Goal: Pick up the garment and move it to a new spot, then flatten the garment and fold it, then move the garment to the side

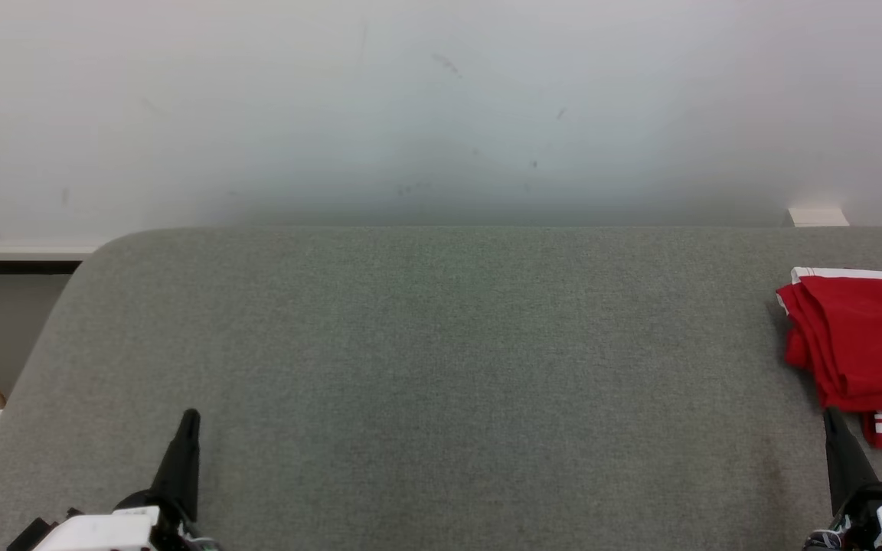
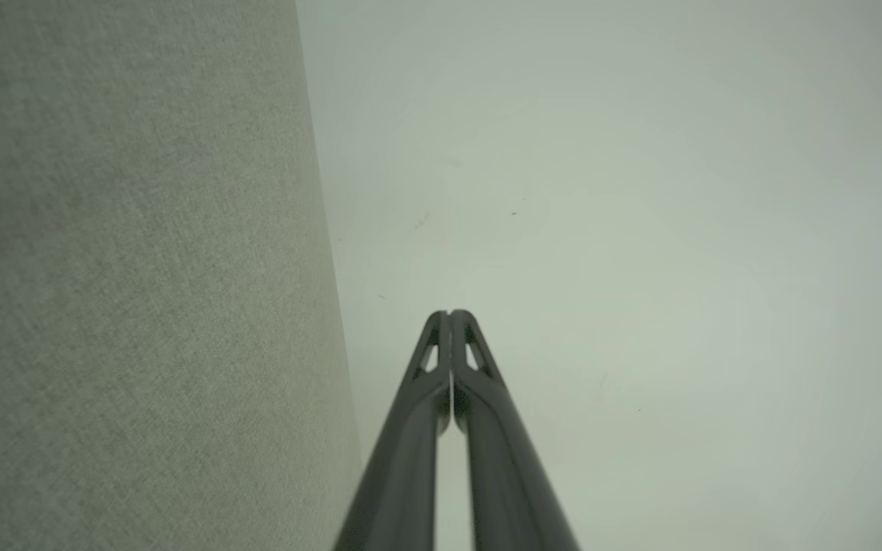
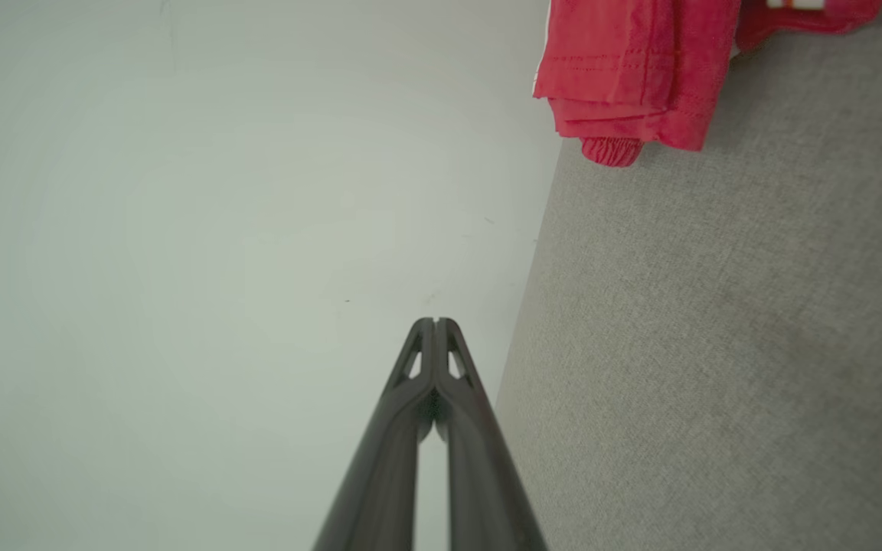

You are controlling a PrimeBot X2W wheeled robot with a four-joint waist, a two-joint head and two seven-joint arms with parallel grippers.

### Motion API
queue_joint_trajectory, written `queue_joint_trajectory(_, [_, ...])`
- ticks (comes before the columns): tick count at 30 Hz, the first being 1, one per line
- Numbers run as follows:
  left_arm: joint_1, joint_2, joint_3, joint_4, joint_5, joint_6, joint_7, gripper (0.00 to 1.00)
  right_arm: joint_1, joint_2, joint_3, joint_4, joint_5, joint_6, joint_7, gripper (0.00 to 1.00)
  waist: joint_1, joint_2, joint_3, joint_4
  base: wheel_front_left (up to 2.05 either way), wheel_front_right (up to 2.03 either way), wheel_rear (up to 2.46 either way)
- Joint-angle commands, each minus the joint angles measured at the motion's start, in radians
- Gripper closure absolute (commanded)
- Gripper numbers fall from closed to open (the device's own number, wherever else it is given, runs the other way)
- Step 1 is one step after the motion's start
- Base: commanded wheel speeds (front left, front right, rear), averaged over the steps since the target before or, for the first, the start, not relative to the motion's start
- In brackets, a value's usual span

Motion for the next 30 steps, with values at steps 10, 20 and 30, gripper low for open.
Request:
queue_joint_trajectory(10, [-0.006, 0.003, 0.002, -0.003, -0.014, 0.001, 0.003, 1.0, -0.012, 0.0, -0.005, 0.003, -0.005, -0.002, 0.004, 1.0, 0.0, 0.0, 0.0, 0.0, 0.0, 0.0, 0.0])
queue_joint_trajectory(20, [-0.006, 0.003, 0.002, -0.003, -0.014, 0.001, 0.003, 1.0, -0.012, 0.0, -0.005, 0.003, -0.005, -0.002, 0.004, 1.0, 0.0, 0.0, 0.0, 0.0, 0.0, 0.0, 0.0])
queue_joint_trajectory(30, [-0.006, 0.003, 0.002, -0.003, -0.014, 0.001, 0.003, 1.0, -0.012, 0.0, -0.005, 0.003, -0.005, -0.002, 0.004, 1.0, 0.0, 0.0, 0.0, 0.0, 0.0, 0.0, 0.0])
